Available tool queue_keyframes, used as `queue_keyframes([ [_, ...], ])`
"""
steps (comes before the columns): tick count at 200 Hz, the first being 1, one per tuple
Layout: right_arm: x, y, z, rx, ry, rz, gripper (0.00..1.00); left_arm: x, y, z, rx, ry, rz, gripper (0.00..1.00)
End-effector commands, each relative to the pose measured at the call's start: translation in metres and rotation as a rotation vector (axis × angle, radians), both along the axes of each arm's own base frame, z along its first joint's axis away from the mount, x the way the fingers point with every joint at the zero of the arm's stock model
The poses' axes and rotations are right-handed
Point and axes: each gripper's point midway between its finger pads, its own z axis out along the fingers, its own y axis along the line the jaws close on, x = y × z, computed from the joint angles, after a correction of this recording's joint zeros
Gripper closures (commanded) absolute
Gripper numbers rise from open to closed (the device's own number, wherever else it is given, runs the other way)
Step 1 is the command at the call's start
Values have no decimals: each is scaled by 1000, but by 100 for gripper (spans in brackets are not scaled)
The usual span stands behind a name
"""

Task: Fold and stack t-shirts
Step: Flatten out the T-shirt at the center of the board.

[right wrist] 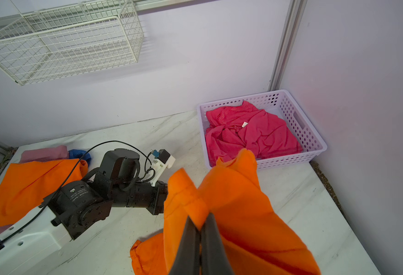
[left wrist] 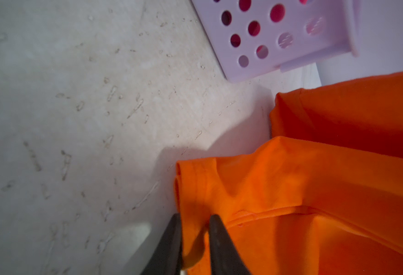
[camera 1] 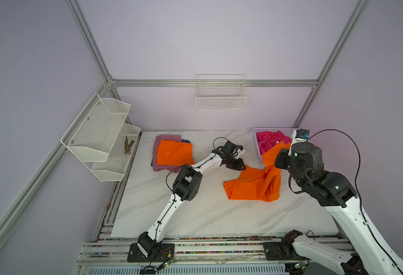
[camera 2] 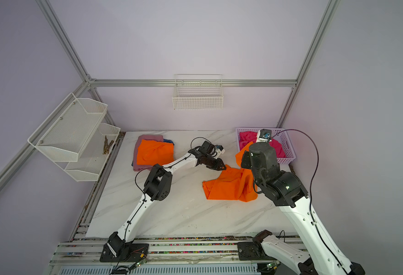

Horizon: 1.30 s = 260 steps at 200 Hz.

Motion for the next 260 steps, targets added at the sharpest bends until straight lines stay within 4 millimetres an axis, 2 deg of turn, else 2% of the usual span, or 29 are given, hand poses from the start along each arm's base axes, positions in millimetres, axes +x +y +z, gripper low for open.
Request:
queue_keyframes([
  [1, -3, -4, 2, -9, -7, -13, 100, -4, -1, 1, 2, -5, -14, 91],
  [19, -2, -2, 0, -2, -5, -6, 100, -8, 5, 5, 31, -15, -10, 100],
  [57, 0, 1, -6, 7, -2, 5, 100, -12, 23, 16, 102, -25, 18, 100],
  [72, 0, 2, -7, 8, -5, 8, 100, -16, 33, 27, 146, -33, 20, 100],
  [90, 0, 1, -8, 6, -13, 6, 100, -21, 52, 51, 218, -72, 26, 100],
  [117, 2, 3, -11, 12, -17, 14, 100, -14, 99, 97, 268, -76, 130, 100],
  [144, 6, 3, -5, 1, -46, 11, 100, -5, 154, 159, 285, -128, 260, 100],
  [172, 11, -3, 0, -38, -70, -21, 100, 6, 231, 239, 309, -238, 448, 100],
  [200, 16, -11, 5, -82, -98, -72, 100, 0, 316, 312, 348, -345, 648, 100],
  [231, 21, -14, 13, -97, -131, -100, 100, -24, 383, 357, 360, -406, 806, 100],
  [244, 24, -15, 16, -108, -140, -112, 100, -36, 400, 372, 374, -434, 855, 100],
  [260, 29, -15, 21, -118, -150, -123, 100, -50, 409, 387, 370, -463, 894, 100],
])
